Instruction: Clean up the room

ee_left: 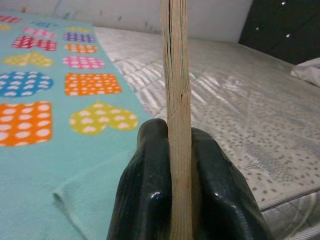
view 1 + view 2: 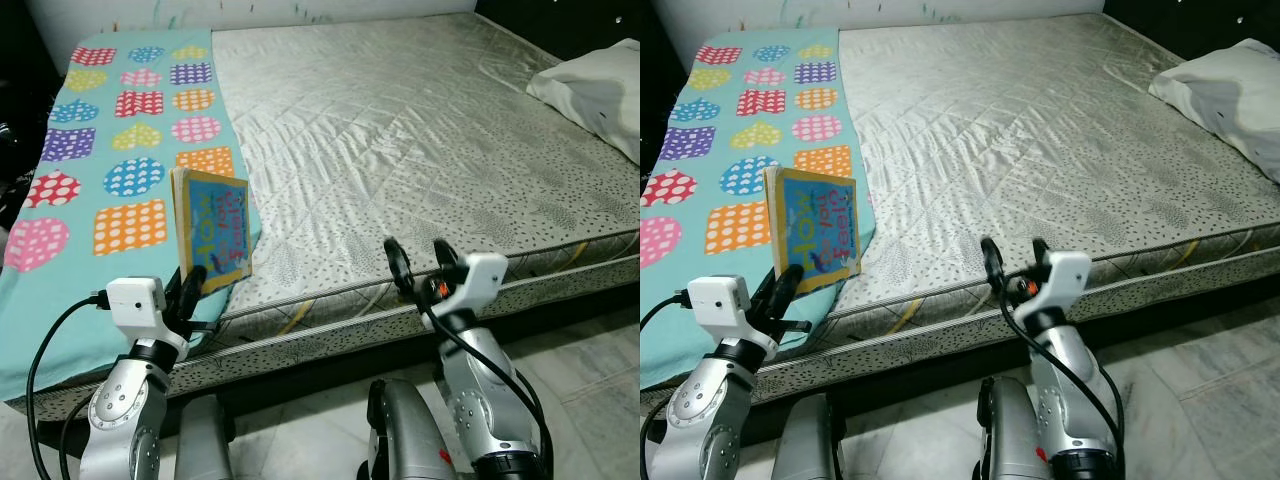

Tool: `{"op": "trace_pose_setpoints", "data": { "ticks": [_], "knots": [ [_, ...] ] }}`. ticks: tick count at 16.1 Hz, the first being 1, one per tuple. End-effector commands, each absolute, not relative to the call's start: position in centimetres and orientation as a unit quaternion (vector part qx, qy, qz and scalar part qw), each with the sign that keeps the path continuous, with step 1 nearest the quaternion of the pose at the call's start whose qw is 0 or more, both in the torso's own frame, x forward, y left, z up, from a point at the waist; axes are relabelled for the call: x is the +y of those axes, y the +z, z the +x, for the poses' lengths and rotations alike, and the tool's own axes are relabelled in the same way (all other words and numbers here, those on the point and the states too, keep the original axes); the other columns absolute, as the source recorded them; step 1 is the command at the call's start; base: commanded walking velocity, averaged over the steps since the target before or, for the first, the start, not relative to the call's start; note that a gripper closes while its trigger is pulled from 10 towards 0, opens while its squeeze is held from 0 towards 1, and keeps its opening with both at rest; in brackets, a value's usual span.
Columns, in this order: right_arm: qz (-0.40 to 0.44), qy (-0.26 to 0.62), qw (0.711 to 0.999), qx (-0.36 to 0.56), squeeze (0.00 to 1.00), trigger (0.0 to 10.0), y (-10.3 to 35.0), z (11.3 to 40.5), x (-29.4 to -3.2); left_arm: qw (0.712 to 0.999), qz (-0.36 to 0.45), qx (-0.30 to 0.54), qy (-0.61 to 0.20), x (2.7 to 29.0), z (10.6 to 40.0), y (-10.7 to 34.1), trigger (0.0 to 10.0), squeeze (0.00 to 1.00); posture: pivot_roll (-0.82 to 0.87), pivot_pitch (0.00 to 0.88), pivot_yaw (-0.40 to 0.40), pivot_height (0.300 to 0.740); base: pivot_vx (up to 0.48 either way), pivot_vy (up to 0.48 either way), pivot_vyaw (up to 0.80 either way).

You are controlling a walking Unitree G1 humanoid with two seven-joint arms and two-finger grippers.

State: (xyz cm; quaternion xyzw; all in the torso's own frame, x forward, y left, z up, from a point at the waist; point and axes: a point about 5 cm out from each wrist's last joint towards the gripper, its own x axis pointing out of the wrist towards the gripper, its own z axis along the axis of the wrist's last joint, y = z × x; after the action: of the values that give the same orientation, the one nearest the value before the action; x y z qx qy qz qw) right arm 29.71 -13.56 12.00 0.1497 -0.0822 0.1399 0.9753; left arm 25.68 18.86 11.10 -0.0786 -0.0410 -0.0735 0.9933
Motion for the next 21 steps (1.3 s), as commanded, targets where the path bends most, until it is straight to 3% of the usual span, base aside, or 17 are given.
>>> {"op": "trace_pose_setpoints", "data": {
  "ticks": [1,9,16,21],
  "knots": [
    [0.16,0.144,0.974,-0.075,0.0,10.0,12.3,29.4,-13.1,0.992,-0.074,-0.064,-0.08,18.5,25.7,12.2,0.0,0.0,0.0,0.065,0.009,0.532,0.0,0.0,0.0],
    [0.159,0.142,0.974,-0.069,0.0,10.0,13.7,29.6,-13.6,0.992,-0.081,-0.064,-0.077,18.0,25.6,12.3,0.0,0.0,-0.01,0.087,0.014,0.586,0.0,0.0,0.0],
    [0.132,0.116,0.977,-0.122,0.0,10.0,17.6,33.5,-14.9,0.991,-0.077,-0.076,-0.077,17.7,26.3,12.9,0.0,0.0,-0.01,0.063,0.015,0.644,0.0,0.0,0.0],
    [0.049,0.096,0.98,-0.165,0.0,10.0,19.4,35.2,-16.5,0.991,-0.066,-0.091,-0.077,17.9,27.2,13.7,0.0,0.0,0.0,0.045,0.025,0.678,0.0,0.0,0.0]
  ]
}}
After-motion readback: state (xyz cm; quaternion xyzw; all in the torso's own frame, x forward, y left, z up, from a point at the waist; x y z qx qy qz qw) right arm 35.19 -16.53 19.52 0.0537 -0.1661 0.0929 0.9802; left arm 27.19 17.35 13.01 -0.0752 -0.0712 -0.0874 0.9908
